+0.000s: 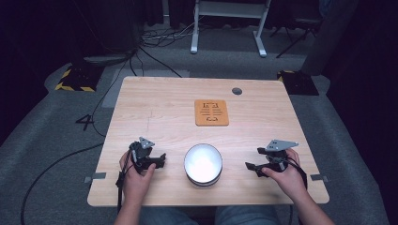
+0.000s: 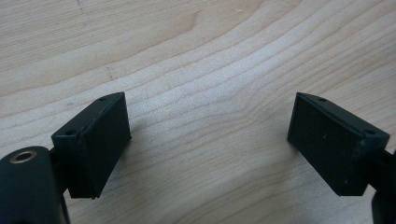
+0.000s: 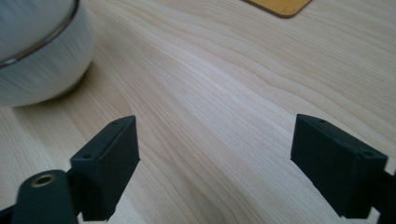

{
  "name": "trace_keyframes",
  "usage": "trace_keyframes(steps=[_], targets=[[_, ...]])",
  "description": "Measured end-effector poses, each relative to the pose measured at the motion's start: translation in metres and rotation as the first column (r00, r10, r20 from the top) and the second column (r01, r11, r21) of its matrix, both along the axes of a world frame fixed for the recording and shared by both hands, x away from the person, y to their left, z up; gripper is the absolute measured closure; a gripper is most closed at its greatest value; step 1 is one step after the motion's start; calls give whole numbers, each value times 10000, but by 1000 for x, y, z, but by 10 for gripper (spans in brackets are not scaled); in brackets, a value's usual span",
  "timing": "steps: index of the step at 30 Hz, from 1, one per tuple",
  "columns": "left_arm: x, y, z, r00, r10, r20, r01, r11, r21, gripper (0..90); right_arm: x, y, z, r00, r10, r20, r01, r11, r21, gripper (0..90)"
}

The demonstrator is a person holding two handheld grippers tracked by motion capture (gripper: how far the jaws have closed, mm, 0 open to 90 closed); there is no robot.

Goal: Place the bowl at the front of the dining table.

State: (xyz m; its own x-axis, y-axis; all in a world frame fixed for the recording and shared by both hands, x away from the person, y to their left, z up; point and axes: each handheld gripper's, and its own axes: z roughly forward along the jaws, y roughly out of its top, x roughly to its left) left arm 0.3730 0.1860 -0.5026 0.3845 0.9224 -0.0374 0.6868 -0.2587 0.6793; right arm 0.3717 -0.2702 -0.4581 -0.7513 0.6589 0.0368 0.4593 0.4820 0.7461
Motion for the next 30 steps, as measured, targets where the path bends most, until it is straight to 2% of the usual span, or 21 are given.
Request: trace_keyframes(steps=[8, 10, 15, 19, 25, 27, 30], targets=[[0, 0, 0, 10000, 24, 33, -24, 10000, 26, 131, -1, 10, 25, 9996, 234, 163, -236, 9996, 165, 171], [0, 0, 0, 10000, -2, -18, 2, 10000, -34, 131, 0, 14, 30, 9998, 181, 85, -182, 9998, 73, 180], [0, 0, 0, 10000, 27, 46, -27, 10000, 46, 131, 3, 22, 41, 9990, 288, 340, -289, 9996, 23, 193], [0, 0, 0, 10000, -4, -12, 4, 10000, -13, 131, 5, 27, 48, 9990, 267, 369, -264, 9996, -90, 194], [0, 0, 0, 10000, 8, 10, -8, 10000, -4, 131, 10, 38, 66, 9966, 562, 600, -564, 9984, 15, 209], [0, 0, 0, 10000, 1, -11, -1, 10000, -24, 131, 12, 47, 75, 9945, 811, 658, -821, 9966, 121, 222], [0, 0, 0, 10000, 3, -11, -3, 10000, -21, 131, 14, 53, 81, 9919, 1046, 718, -1061, 9942, 168, 242]])
